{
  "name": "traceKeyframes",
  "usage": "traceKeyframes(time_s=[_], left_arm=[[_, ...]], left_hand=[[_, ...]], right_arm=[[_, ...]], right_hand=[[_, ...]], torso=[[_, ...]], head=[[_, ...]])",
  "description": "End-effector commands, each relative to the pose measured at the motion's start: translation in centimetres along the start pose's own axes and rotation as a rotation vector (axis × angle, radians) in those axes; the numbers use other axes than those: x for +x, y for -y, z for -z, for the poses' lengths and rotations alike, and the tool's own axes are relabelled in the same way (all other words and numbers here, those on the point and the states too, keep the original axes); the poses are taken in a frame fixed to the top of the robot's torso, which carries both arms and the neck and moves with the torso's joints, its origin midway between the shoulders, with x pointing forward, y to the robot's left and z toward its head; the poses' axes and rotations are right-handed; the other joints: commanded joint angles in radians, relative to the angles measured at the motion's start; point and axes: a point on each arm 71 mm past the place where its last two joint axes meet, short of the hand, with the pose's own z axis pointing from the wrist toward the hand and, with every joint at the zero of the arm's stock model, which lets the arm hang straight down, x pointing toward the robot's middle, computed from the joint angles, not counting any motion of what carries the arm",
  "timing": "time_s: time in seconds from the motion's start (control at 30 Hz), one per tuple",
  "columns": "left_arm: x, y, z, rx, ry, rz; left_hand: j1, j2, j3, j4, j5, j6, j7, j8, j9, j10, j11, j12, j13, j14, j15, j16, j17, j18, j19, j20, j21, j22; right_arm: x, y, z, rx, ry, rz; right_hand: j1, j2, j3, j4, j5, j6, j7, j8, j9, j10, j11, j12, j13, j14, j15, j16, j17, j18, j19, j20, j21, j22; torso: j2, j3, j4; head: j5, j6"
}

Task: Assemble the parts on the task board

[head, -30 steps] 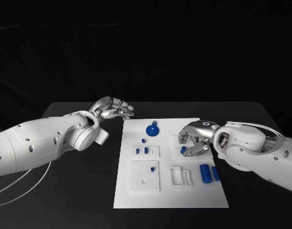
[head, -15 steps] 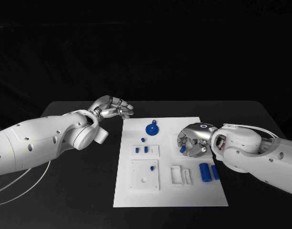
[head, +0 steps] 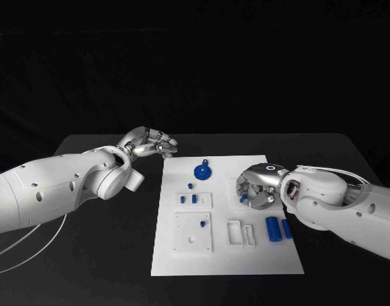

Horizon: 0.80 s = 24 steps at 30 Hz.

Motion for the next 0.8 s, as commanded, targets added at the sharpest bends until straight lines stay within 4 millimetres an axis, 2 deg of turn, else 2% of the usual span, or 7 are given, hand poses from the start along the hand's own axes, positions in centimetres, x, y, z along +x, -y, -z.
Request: traceKeyframes(time_s=[0.03, 0.3, 0.53, 0.7, 0.8], left_arm=[[0.1, 0.2, 0.0, 0.010, -0.013, 0.009], [0.1, 0.2, 0.0, 0.010, -0.011, 0.009], [0.1, 0.2, 0.0, 0.011, -0.011, 0.009], [0.1, 0.1, -0.1, 0.010, -0.010, 0.008], [0.1, 0.1, -0.1, 0.009, -0.010, 0.008]], left_hand=[[-0.009, 0.001, 0.001, 0.003, -0.005, -0.004, 0.000, 0.004, 0.000, -0.005, 0.001, 0.004, -0.001, 0.006, 0.004, -0.007, 0.002, 0.013, 0.004, -0.001, -0.005, 0.002], [-0.008, 0.002, 0.001, 0.003, -0.005, -0.004, 0.000, 0.004, 0.000, -0.005, 0.001, 0.004, -0.002, 0.006, 0.004, -0.007, 0.002, 0.013, 0.004, -0.001, -0.005, 0.002], [-0.007, 0.002, 0.001, 0.003, -0.004, -0.004, -0.001, 0.004, 0.000, -0.005, 0.001, 0.004, -0.002, 0.006, 0.004, -0.008, 0.003, 0.013, 0.004, -0.001, -0.006, 0.002], [-0.007, 0.002, 0.001, 0.003, -0.004, -0.004, -0.001, 0.004, 0.001, -0.005, 0.001, 0.004, -0.002, 0.006, 0.004, -0.008, 0.004, 0.013, 0.004, -0.001, -0.006, 0.003], [-0.007, 0.002, 0.001, 0.003, -0.004, -0.004, -0.001, 0.004, 0.001, -0.005, 0.001, 0.004, -0.003, 0.006, 0.004, -0.008, 0.004, 0.013, 0.004, -0.001, -0.006, 0.003]], right_arm=[[-0.1, -0.3, 0.0, -0.008, 0.031, 0.024], [-0.2, -0.3, 0.0, -0.003, 0.055, 0.046], [-0.4, -0.3, 0.2, -0.009, 0.081, 0.046], [-0.7, -1.1, 0.6, -0.030, 0.091, 0.041], [-1.6, -2.0, 0.8, -0.053, 0.113, 0.032]], right_hand=[[0.007, 0.003, 0.023, 0.007, -0.004, 0.016, -0.006, 0.010, 0.007, 0.026, -0.007, 0.016, 0.009, 0.003, -0.013, 0.008, 0.002, 0.064, 0.014, -0.001, 0.010, 0.018], [0.006, 0.008, 0.049, 0.008, -0.005, 0.042, -0.018, 0.027, 0.020, 0.048, -0.019, 0.042, 0.025, 0.016, -0.025, 0.019, 0.007, 0.064, 0.031, -0.006, 0.027, 0.020], [0.003, 0.006, 0.063, 0.006, -0.005, 0.048, -0.022, 0.031, 0.026, 0.051, -0.023, 0.053, 0.033, 0.019, -0.029, 0.023, 0.009, 0.064, 0.037, -0.007, 0.035, 0.019], [0.002, 0.003, 0.069, 0.005, -0.005, 0.050, -0.023, 0.032, 0.029, 0.051, -0.024, 0.057, 0.037, 0.021, -0.030, 0.026, 0.011, 0.064, 0.040, -0.007, 0.038, 0.018], [0.001, 0.003, 0.071, 0.005, -0.005, 0.051, -0.023, 0.033, 0.030, 0.052, -0.025, 0.059, 0.038, 0.021, -0.030, 0.027, 0.011, 0.064, 0.041, -0.008, 0.039, 0.018]], torso=[[0.000, 0.0002, 0.0004], [0.000, -0.0005, 0.0003], [-0.001, -0.0001, 0.0001], [0.000, 0.0003, 0.0001], [0.000, 0.0009, -0.0007]], head=[[-0.001, 0.000], [-0.001, -0.001], [0.002, 0.000], [0.005, 0.001], [0.010, 0.000]])
